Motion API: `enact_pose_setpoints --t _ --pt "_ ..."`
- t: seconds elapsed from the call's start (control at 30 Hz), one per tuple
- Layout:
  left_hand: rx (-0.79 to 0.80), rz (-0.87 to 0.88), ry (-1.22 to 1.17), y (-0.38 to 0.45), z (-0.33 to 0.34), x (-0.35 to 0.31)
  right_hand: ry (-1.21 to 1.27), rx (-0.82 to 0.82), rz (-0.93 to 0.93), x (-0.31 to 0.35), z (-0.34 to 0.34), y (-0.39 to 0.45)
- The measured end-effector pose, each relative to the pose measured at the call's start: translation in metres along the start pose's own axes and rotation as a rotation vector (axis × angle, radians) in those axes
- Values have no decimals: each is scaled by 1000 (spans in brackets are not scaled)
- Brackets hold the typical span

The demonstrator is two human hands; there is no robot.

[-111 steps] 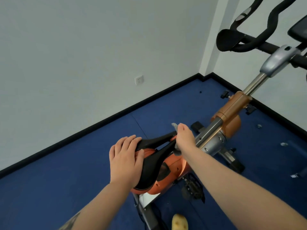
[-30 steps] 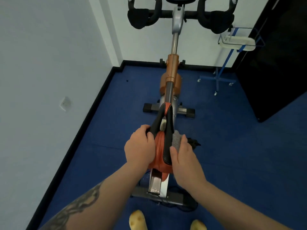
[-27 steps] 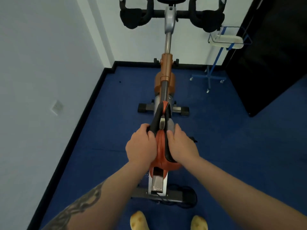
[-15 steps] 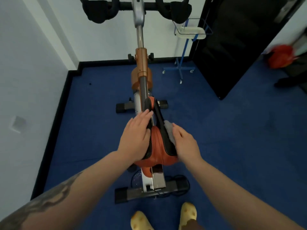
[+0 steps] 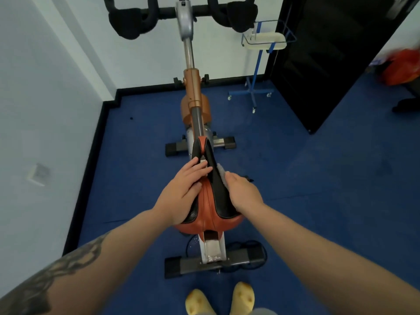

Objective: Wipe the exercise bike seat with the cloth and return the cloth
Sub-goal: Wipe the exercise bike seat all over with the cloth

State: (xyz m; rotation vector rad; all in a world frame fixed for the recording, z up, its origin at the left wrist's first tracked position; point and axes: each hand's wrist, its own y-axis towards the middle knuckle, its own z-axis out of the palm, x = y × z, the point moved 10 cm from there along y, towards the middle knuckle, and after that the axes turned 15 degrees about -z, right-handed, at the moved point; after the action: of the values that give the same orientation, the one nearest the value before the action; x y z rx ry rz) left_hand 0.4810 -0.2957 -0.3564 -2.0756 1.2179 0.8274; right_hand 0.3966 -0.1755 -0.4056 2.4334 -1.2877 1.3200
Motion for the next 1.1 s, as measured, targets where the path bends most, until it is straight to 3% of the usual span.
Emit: enact_pose_setpoints --t 0.07,0.27,0.33,0.47,0.53,0.6,0.67,0.83,1.1 --pt "-4 3 24 -1 0 -1 -17 45 -81 5 4 2" --pt "-14 4 71 1 0 -2 107 -141 -87 -8 2 -42" --pt "-11 -3 71 1 0 -1 67 -113 -38 -9 0 -26" --pt "-10 -3 51 2 0 -1 252 -101 108 -17 3 -2" --pt "-7 12 26 2 0 1 372 -187 83 -18 10 -20" --pt "-5 16 -6 3 0 4 511 -375 121 -20 14 -52" --pt "5 13 -33 4 1 6 525 -435 147 -20 17 -63" --pt "27 37 -63 5 3 6 460 -350 248 -22 4 -33" --pt "-27 104 -54 6 3 6 534 -857 348 0 37 -102"
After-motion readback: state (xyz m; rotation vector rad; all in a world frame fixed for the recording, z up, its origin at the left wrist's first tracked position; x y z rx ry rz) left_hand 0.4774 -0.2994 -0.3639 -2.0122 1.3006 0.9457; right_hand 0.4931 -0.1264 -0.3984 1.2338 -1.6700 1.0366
